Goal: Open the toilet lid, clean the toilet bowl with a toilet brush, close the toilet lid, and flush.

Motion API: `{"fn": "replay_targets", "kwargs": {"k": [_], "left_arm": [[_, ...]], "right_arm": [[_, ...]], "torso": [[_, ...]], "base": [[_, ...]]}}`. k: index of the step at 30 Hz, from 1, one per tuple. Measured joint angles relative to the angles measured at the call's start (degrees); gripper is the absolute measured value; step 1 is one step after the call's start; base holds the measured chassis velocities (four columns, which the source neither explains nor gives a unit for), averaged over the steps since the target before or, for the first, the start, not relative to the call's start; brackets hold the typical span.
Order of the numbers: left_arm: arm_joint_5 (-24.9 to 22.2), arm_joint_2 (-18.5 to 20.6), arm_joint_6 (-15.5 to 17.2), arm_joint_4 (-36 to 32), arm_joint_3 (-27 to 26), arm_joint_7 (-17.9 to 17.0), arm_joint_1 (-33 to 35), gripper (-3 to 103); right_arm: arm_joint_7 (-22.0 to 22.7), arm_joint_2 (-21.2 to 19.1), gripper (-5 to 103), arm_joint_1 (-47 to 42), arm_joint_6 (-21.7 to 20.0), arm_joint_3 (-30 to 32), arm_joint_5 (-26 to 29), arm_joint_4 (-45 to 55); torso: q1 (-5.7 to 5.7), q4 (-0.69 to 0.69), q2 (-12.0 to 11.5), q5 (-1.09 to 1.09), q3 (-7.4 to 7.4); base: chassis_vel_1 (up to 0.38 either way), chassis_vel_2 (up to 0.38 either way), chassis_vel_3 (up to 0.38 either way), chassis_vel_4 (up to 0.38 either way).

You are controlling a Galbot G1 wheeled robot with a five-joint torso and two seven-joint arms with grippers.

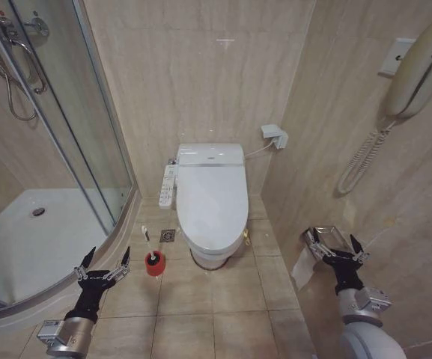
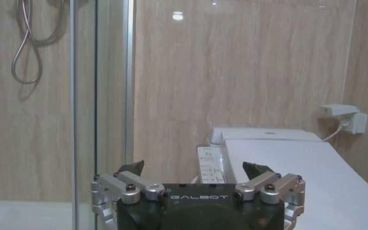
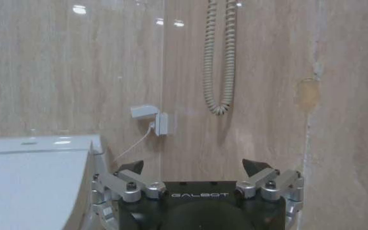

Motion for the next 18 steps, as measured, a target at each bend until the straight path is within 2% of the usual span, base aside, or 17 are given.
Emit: {"fn": "replay_targets", "kwargs": {"k": [12,18], "left_arm": [[0.0,0.0,0.0,0.0,0.0,0.0,0.1,100],[0.0,0.0,0.0,0.0,0.0,0.0,0.0,100]], "right_arm": [[0.0,0.0,100,-0.1,0.0,0.0,0.0,0.0],[0.0,0.0,100,-0.1,0.0,0.0,0.0,0.0]], "torso": [[-0.07,-0.01,0.0,-0.03,-0.03],[-0.03,0.00,0.0,-0.01,-0.01]], "base": [[0.098,-0.098,-0.105,0.099],[0.040,-0.017,-0.029,0.036]]}}
